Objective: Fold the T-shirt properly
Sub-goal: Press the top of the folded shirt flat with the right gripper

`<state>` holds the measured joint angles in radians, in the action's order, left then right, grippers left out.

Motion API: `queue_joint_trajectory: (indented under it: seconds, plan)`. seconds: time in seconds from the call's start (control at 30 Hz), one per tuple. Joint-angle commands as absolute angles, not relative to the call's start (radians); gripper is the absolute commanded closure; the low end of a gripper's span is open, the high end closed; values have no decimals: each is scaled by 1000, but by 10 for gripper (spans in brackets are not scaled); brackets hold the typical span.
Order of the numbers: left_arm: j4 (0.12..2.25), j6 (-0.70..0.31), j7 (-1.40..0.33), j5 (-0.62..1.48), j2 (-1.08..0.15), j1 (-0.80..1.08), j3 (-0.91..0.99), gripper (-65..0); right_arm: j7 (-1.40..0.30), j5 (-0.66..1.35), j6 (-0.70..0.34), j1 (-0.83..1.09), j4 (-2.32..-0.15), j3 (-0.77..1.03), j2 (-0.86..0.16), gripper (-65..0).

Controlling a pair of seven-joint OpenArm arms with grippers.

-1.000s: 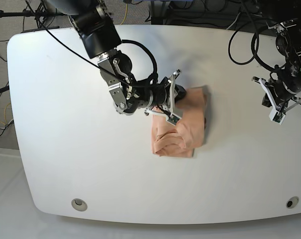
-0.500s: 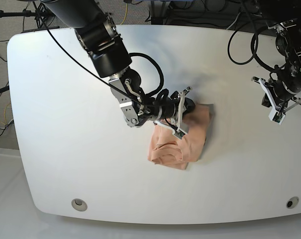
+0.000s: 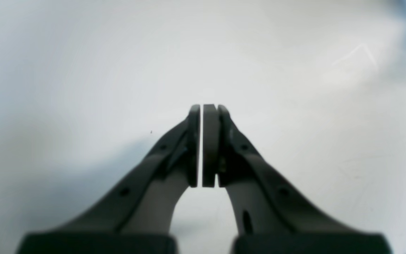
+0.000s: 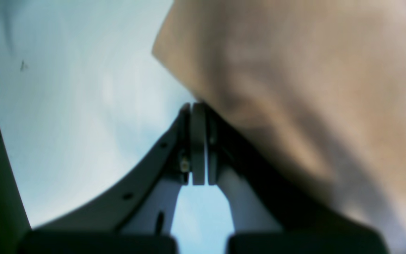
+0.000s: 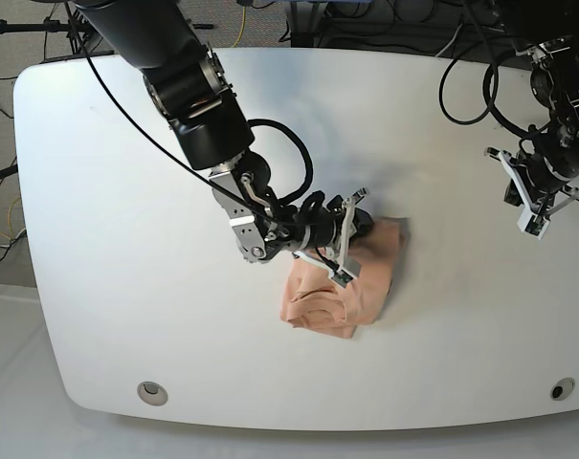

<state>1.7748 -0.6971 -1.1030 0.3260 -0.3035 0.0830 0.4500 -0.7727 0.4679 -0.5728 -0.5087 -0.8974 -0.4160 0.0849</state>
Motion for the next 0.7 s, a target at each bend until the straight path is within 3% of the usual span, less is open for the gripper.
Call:
queue_joint_trajectory:
  seconds: [0.0, 0.67]
  plan:
    - [1791, -698, -1084, 335, -318, 71, 456, -3, -751, 484, -575, -549, -912, -410, 70, 0]
    - [1790, -698, -1082, 335, -317, 71, 456, -3, -751, 484, -573, -553, -914, -406, 7, 0]
